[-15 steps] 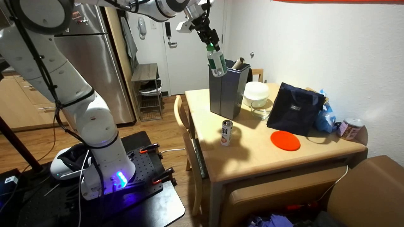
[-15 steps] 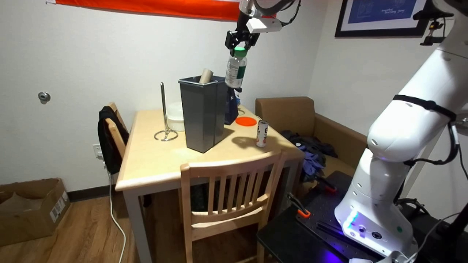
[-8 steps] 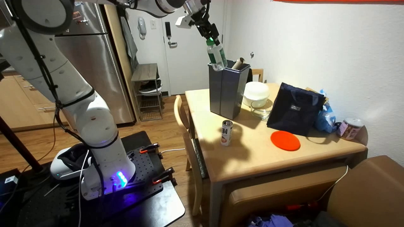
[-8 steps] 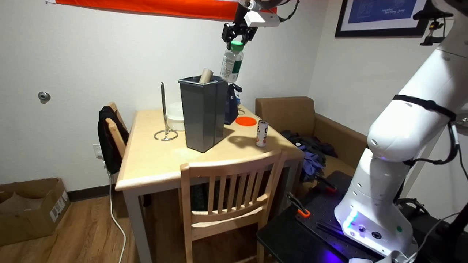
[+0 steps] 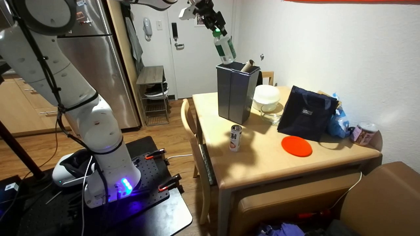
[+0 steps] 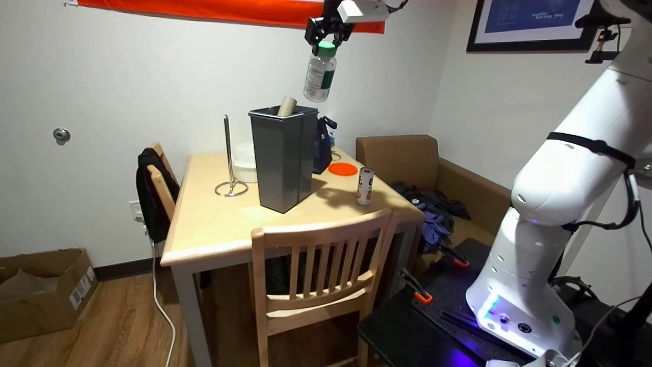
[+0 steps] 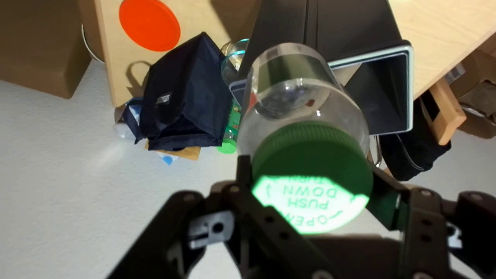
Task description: Put the empty plastic bottle and can into the trash bin
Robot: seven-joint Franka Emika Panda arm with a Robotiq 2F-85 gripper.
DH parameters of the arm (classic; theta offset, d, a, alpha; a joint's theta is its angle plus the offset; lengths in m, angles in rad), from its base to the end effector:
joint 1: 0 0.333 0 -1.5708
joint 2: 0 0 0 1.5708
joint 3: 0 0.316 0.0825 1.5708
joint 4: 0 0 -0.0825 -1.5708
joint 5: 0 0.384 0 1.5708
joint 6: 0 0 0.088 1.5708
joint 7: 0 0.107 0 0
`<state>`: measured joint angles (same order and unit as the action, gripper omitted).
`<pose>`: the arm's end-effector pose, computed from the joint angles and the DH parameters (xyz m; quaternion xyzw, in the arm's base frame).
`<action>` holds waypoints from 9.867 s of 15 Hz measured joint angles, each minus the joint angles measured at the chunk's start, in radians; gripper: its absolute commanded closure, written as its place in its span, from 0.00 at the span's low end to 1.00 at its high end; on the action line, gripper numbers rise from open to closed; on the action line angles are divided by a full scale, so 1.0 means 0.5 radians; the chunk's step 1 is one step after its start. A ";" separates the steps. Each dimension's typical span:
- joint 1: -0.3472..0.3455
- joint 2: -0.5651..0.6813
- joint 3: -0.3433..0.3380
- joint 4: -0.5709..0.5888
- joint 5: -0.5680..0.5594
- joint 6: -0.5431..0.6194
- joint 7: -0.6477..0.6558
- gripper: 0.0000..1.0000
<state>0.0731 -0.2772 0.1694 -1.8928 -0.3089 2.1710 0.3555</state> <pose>0.4975 0.1241 0.6803 0.9487 -0.0014 0.3051 0.0823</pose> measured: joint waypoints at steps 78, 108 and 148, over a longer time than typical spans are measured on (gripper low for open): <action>-0.062 0.448 -0.238 -0.448 0.201 0.070 0.098 0.00; -0.279 1.054 -0.578 -0.344 0.822 -0.031 0.396 0.00; -0.102 0.366 -0.424 0.130 0.284 -0.775 -0.089 0.64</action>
<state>0.0220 -0.0944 -0.0428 -1.8276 -0.1670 1.7837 0.3109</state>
